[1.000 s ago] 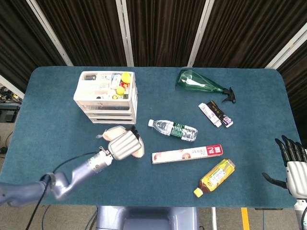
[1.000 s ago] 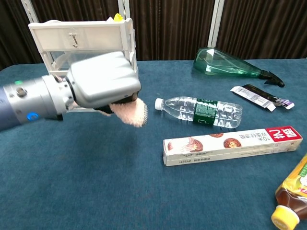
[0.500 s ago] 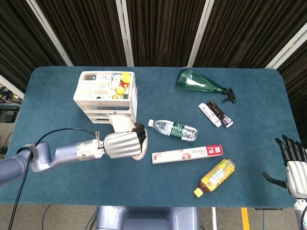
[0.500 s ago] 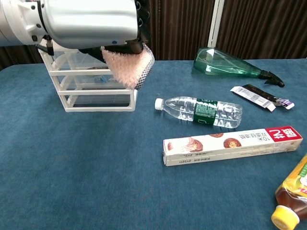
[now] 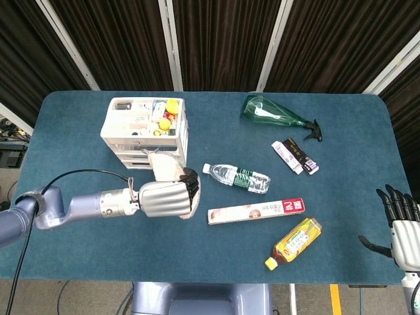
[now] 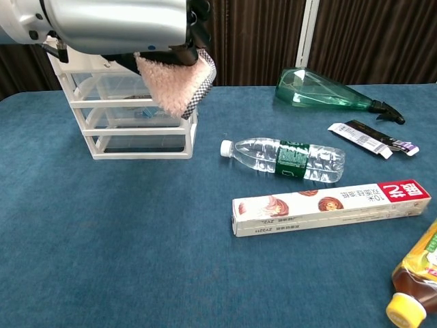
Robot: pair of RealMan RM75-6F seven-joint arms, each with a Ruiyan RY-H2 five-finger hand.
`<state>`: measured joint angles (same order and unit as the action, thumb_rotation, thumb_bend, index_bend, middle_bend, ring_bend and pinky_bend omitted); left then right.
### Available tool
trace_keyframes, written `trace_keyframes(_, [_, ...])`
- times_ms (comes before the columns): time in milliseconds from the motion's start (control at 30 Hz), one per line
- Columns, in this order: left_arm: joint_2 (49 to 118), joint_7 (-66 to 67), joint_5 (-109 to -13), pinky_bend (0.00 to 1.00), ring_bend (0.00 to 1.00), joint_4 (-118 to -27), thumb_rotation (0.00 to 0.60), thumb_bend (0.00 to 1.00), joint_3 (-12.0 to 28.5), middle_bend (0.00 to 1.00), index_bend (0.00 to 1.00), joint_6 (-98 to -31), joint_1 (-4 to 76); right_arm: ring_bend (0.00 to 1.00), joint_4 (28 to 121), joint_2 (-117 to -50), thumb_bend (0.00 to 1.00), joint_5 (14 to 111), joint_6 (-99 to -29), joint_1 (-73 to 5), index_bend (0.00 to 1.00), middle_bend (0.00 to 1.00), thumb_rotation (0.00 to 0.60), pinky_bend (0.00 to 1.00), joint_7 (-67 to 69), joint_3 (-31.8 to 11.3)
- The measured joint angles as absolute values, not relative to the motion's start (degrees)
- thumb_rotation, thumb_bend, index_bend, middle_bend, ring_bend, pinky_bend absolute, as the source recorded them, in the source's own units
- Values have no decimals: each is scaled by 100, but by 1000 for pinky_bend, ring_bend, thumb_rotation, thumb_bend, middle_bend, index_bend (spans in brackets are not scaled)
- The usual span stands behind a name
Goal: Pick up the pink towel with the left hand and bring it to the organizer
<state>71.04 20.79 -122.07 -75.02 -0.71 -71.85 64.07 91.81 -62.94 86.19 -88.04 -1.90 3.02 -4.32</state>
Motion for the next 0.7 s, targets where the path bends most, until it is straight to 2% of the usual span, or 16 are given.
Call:
trace_keyframes(300, [6963, 2076, -12461, 524, 600, -7389, 600, 704, -175, 701, 932, -7234, 6409, 0, 9194, -6291, 10, 8636, -8814, -187, 66, 0, 600, 0, 278, -430])
trace_keyframes(700, [6816, 2035, -13067, 521, 599, -6781, 600, 705, -573, 701, 941, -7315, 6482, 0, 9215, -6296, 10, 8611, -8779, -193, 66, 0, 600, 0, 273, -432])
